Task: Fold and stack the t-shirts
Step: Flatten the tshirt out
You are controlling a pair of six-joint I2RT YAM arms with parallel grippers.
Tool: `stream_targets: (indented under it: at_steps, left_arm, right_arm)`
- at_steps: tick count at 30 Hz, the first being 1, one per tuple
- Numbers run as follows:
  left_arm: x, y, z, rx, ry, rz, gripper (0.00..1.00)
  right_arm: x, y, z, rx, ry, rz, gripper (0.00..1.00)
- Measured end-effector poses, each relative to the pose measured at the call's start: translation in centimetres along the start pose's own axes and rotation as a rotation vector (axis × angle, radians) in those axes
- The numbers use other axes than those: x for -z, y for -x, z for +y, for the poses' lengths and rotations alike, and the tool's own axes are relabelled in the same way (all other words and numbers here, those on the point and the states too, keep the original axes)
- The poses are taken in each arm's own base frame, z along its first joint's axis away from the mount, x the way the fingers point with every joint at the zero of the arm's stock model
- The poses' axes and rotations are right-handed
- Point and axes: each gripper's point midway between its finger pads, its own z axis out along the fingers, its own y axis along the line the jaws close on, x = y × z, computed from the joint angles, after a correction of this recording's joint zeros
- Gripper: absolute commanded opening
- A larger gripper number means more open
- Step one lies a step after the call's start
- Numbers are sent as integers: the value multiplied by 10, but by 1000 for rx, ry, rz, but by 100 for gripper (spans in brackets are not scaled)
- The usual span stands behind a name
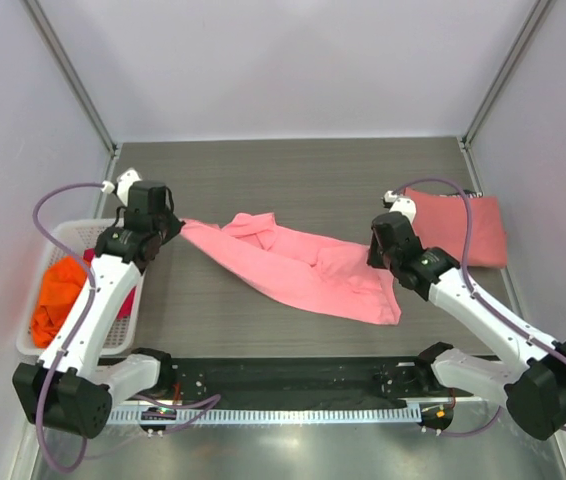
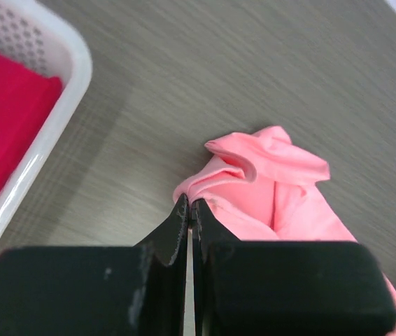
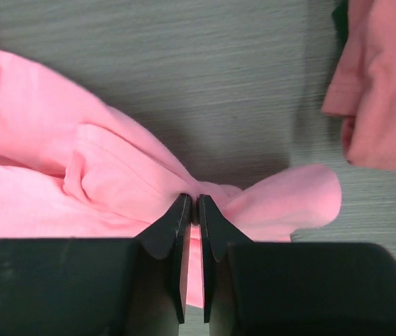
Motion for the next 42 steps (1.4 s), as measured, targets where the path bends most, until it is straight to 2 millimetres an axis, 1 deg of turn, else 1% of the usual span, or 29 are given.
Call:
stream_targets:
  at_steps: [3,4,7,8,10,15,17,19,27,35,42]
  left_arm:
    - [-2,-17,19,12,38,11,0]
    - [-3,-25,26,16,56,22,0]
    - [-7,-48,46,24,102,52,0]
    - [-8,-52,50,26,111,57,0]
    - [-8,-60,57,36,124,63,0]
    - [-14,-83,75,41,160,96,0]
    - [-17,-93,82,37,178,114,0]
    - [-17,-97,85,33,187,122,0]
    - [-19,-93,85,35,187,104,0]
    - [-18,-91,84,37,184,94,0]
    - [-19,-90,83,38,181,92,0]
  right_arm:
    - [-5,-19,6,21,48,57,21]
    - [-8,-28,6,28,55,82,28]
    - [-17,-51,5,53,57,163,59]
    - [-19,-56,5,61,55,184,60]
    - [-23,-60,5,73,52,199,60]
    - [-29,-60,7,69,59,203,58]
    - [-32,-58,7,62,58,197,63]
    - [-33,-56,6,57,52,191,67]
    - [-36,-48,2,41,37,164,65]
    - [-39,-27,9,4,68,110,63]
    - [-48,-28,15,0,88,117,63]
